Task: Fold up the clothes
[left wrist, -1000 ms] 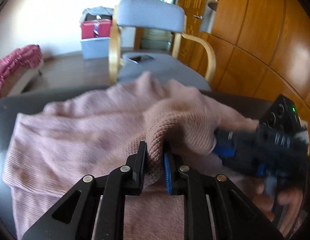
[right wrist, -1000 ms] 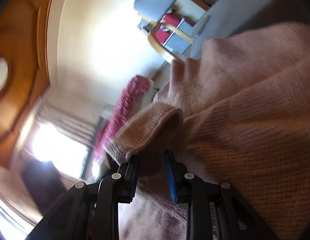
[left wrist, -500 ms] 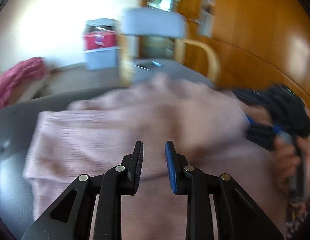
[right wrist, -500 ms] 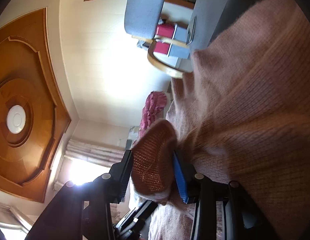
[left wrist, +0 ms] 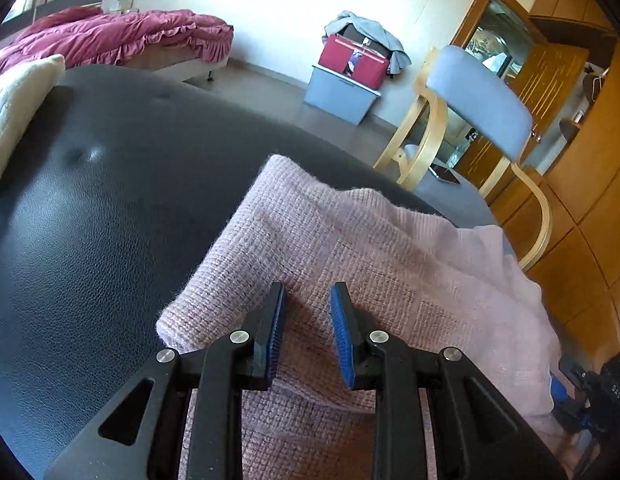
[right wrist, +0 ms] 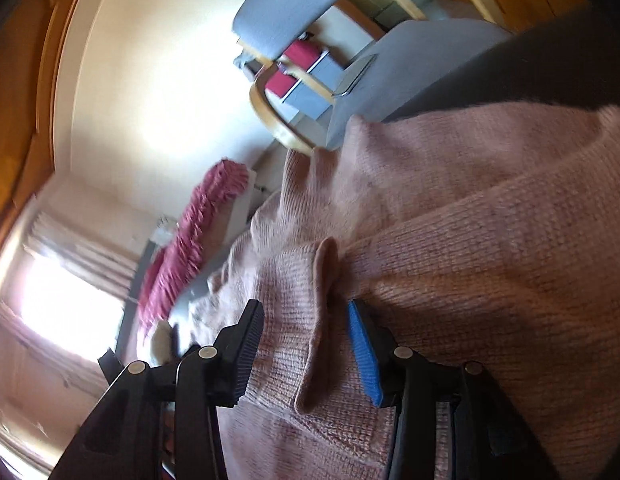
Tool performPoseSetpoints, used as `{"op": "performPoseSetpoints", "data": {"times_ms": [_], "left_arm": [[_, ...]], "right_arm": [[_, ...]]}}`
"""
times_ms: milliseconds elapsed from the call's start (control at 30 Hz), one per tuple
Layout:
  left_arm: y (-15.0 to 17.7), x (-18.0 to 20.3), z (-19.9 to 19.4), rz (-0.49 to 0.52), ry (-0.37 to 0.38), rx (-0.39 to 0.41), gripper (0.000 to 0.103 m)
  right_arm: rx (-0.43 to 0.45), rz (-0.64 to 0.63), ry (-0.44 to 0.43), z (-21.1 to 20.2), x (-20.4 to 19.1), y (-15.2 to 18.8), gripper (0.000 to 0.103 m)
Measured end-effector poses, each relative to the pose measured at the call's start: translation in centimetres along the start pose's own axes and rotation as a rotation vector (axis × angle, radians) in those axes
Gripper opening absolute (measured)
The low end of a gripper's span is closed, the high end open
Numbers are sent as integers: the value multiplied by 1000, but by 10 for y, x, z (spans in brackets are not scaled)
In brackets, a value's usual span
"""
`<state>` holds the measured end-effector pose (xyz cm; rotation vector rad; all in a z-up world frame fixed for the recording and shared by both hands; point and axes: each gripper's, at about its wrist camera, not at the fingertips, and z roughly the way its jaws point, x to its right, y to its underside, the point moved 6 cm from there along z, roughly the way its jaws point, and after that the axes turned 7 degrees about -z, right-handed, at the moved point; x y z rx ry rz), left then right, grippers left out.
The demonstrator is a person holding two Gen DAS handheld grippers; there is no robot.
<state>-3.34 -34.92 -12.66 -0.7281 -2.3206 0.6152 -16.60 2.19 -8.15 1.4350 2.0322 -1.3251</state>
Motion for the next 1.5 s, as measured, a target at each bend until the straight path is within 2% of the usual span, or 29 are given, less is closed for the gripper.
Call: {"op": "performPoseSetpoints", "data": {"times_ms": [233,300,333,400,467,600,833,933,1033,1133,1167,1233,1267,1300,1367,1433,1500], "left_arm": [[-3,-2,2,-21,-2,9,26],[-5,-4,3,-32,1,12,26],[-5,-4,3,-35,0,16,26],[-5,-4,0,-36,-6,32,26],[-6,-5,-2,-36,-11,42,26],[-5,-6,0,-27,-23,35,26],[-1,4,8,77,-154,43,26],[1,6,8,103,-178,46,26],[1,6,9,116,-191,45,26],[1,9,10,139,-216,47,26],[2,11,10,147,-224,48,26],[3,13,11,161,-241,50,26],[4,14,11,166,-246,51,26],[5,15,11,169,-249,52,26],[6,15,11,174,-254,53,26],[7,16,10,176,-259,56,26],[7,16,11,180,-262,57,26]], "right_arm": [[2,-67,-42,12,-10,11,43],[21,-59,-29,18,-6,9,22],[27,-42,-30,19,-3,9,6],[46,3,-54,16,4,8,6],[108,-4,-67,9,2,-2,6],[162,-52,-28,-4,-4,-4,6],[143,-21,56,-6,14,-1,6],[129,-27,90,-2,18,-2,6],[131,-83,197,-2,13,-4,6],[134,-148,316,-3,7,-7,11],[135,-169,356,-4,5,-8,22],[204,-241,481,-19,-3,-12,25],[253,-288,515,-28,-12,-15,26],[286,-331,494,-32,-21,-15,26],[296,-404,387,-29,-39,-12,26],[228,-467,323,-12,-51,-5,26],[154,-525,349,6,-57,2,26]]}}
